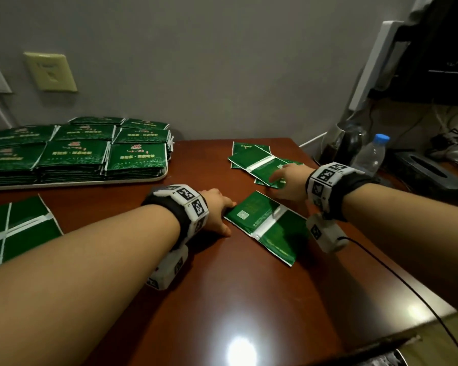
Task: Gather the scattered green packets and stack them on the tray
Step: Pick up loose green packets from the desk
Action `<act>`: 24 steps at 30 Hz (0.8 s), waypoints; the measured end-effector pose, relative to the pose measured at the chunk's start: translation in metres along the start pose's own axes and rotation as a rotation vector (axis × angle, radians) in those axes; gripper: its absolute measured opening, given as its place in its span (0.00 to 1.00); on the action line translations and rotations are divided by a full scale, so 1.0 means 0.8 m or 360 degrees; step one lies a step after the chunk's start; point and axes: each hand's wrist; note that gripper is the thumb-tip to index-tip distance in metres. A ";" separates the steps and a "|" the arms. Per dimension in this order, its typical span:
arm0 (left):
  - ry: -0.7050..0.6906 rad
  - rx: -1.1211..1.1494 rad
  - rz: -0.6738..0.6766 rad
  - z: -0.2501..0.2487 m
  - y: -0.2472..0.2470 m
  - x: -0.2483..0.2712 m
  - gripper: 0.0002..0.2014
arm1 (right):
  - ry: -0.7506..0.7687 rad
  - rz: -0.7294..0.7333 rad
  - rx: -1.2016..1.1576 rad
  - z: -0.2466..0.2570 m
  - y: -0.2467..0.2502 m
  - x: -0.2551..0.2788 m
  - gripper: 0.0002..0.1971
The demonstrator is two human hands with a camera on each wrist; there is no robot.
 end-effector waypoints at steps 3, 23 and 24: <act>-0.0001 0.0024 0.0009 0.004 -0.003 -0.006 0.43 | 0.0093 0.0178 0.0225 0.019 -0.006 -0.026 0.21; 0.0595 0.0296 0.0072 -0.050 0.014 -0.036 0.27 | 0.0059 0.0178 0.0012 0.040 -0.030 0.032 0.14; 0.0636 0.0340 0.0089 -0.051 0.008 -0.048 0.29 | 0.0066 0.0166 0.0001 0.039 -0.030 0.037 0.13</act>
Point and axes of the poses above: each hand's wrist, its own x-axis away from the middle knuckle, its own y-axis out of the back of the hand, z = x × y, and after that the axes turned 12 degrees about -x, right-handed
